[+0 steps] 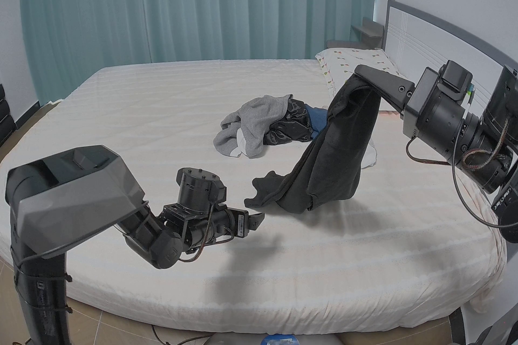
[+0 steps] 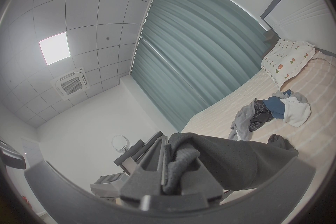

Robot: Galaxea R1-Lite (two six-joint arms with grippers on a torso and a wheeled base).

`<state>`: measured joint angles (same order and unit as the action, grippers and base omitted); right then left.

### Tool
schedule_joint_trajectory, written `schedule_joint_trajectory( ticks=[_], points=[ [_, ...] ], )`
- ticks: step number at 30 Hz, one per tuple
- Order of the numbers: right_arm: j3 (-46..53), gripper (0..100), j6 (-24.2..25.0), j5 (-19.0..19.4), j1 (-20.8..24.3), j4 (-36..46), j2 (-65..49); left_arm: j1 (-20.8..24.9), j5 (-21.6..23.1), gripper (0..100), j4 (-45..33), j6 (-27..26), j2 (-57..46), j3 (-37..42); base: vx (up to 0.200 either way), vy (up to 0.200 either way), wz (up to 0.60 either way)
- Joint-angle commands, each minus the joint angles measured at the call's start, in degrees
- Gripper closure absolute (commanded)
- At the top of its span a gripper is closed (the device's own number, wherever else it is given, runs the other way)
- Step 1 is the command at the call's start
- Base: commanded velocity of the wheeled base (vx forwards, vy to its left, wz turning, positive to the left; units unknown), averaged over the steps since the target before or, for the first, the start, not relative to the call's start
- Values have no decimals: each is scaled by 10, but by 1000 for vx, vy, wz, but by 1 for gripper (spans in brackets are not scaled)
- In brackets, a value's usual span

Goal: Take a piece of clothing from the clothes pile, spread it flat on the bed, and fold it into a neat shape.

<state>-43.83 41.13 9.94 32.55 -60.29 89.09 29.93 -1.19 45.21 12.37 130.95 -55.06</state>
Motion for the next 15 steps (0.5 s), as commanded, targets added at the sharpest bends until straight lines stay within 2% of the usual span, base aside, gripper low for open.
schedule_joint_trajectory(
  ticks=[1,14,15],
  points=[
    [-11,100,0,-2,1,-1,6,0,-1,0,-4,2,57,-46,0,0,0],
    [-14,100,0,-1,0,-1,4,-22,-3,0,-28,1,166,-210,0,0,0],
    [-14,100,0,-1,0,-1,4,-23,-3,100,-29,1,169,-214,0,0,0]
  ],
)
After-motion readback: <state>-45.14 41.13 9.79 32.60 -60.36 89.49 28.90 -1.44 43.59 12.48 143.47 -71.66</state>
